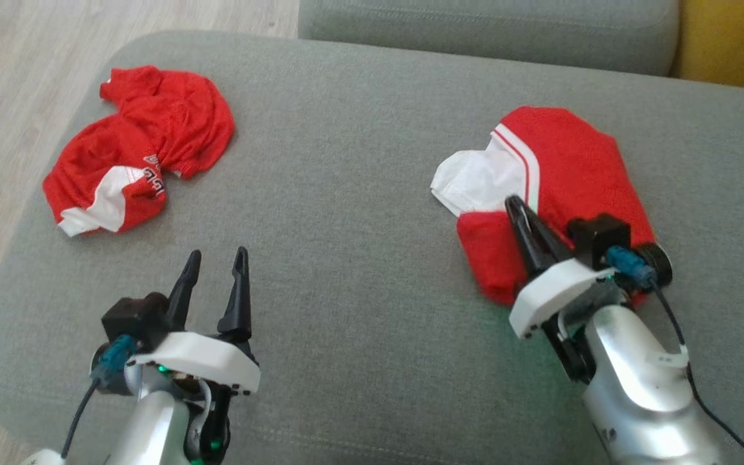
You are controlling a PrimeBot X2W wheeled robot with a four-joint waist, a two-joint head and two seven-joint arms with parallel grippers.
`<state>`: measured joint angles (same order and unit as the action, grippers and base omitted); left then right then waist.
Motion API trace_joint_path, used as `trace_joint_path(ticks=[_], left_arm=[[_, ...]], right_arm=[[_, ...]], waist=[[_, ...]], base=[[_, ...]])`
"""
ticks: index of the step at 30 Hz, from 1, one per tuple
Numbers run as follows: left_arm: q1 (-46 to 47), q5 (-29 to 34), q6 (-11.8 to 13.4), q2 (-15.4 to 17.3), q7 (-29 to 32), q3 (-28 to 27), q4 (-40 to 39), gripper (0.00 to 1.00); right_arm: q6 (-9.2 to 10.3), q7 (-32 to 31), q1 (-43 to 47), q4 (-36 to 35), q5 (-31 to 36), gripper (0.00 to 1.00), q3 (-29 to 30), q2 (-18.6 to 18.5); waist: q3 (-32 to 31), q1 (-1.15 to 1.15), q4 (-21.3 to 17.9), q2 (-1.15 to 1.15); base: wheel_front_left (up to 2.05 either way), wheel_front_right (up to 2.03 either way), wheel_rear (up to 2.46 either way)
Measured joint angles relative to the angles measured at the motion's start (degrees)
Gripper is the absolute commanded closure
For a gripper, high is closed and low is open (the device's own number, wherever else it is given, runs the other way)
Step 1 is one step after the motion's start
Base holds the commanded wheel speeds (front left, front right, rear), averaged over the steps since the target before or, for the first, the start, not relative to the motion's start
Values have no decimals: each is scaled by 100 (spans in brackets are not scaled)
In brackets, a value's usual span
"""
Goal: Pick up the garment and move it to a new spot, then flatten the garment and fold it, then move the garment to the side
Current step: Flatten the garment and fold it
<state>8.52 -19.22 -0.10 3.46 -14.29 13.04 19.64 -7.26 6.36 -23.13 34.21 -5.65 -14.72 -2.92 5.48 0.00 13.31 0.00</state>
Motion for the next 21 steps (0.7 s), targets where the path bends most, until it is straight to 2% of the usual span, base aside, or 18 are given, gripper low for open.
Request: trace_joint_path(ticks=[8, 12, 15, 18, 21], left_arm=[[-80, 48, -47, -25, 0, -83, 56, 0], [-276, 46, -46, -37, 0, -118, 77, 0], [-377, 43, -41, -43, 0, -133, 87, 0], [-382, 43, -41, -46, 0, -149, 77, 0], [-382, 43, -42, -49, 0, -136, 76, 0]], right_arm=[[0, 443, -444, -727, -583, 100, -234, -7], [0, 582, -823, -1183, -771, 100, -66, -4], [0, 626, -975, -1458, -686, 100, 615, -4], [0, 532, -951, -1532, -376, 100, 1539, -13], [0, 292, -840, -1478, -29, 100, 2454, -234]], waist=[[-355, 0, -182, 0], [-518, 0, -334, 0], [-618, 0, -457, 0], [-669, 0, -588, 0], [-671, 0, -686, 0]], base=[[0, 0, 0], [0, 0, 0], [0, 0, 0], [0, 0, 0], [0, 0, 0]])
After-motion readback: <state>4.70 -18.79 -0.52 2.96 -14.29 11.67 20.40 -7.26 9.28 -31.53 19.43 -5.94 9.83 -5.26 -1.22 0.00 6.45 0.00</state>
